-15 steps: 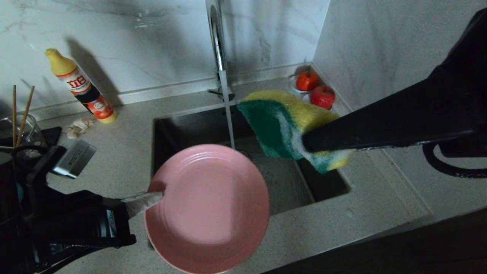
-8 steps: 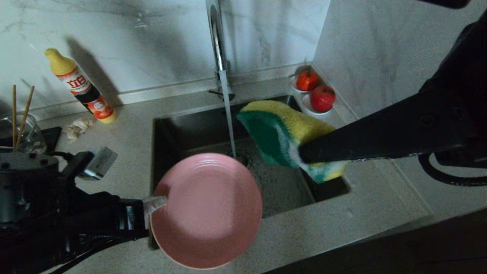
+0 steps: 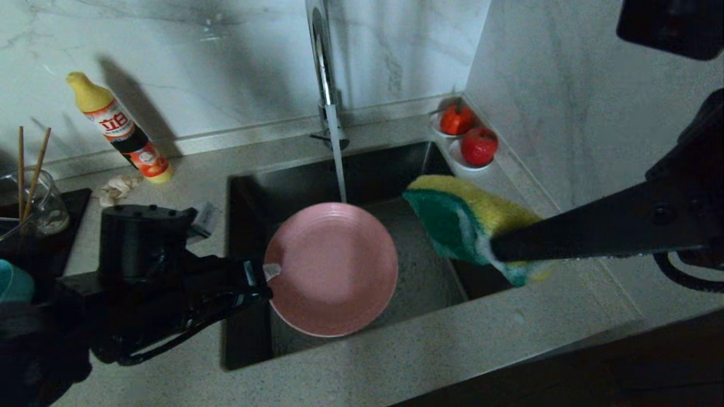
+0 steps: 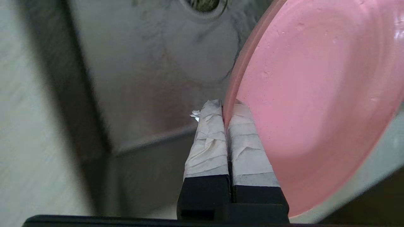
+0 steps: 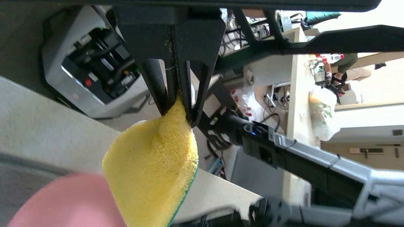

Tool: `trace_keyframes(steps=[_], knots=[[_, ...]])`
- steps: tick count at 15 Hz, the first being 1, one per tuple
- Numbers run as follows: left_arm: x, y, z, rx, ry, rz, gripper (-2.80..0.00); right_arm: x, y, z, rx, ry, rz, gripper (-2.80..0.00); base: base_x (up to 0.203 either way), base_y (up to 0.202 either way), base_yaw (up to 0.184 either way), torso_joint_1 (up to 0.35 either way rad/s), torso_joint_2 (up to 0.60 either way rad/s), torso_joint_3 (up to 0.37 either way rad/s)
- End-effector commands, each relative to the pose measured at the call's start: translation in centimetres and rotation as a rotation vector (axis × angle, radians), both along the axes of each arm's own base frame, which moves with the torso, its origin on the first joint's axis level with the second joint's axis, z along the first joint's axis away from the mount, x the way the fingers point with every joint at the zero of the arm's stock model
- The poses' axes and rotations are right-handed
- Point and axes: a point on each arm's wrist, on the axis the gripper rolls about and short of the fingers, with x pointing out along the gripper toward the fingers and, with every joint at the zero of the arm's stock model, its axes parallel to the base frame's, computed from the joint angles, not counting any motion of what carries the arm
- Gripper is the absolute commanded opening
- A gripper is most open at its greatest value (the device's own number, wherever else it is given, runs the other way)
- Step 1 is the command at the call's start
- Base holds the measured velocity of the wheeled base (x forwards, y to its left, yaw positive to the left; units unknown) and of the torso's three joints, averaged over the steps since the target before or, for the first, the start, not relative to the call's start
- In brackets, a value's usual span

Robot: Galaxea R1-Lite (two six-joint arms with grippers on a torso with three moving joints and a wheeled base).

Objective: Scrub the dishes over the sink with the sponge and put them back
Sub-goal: Rinse the plate

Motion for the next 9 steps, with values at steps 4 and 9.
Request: trace_keyframes(steps=[4,9], knots=[[4.2,-1.4,-1.8,-0.059,0.067,0.05,-2.8,-0.1,-0.7,-1.6,-0.043,0.037,-0.014,-2.8,0.0,0.0,0.0,0.0,0.0,0.0],[7.8,-0.8,-1.2,-0.116,0.017,0.11,-2.8,-0.1,-0.8,-3.6,-0.039,0.04,-0.016,-2.8,0.0,0.0,0.0,0.0,0.0,0.0]])
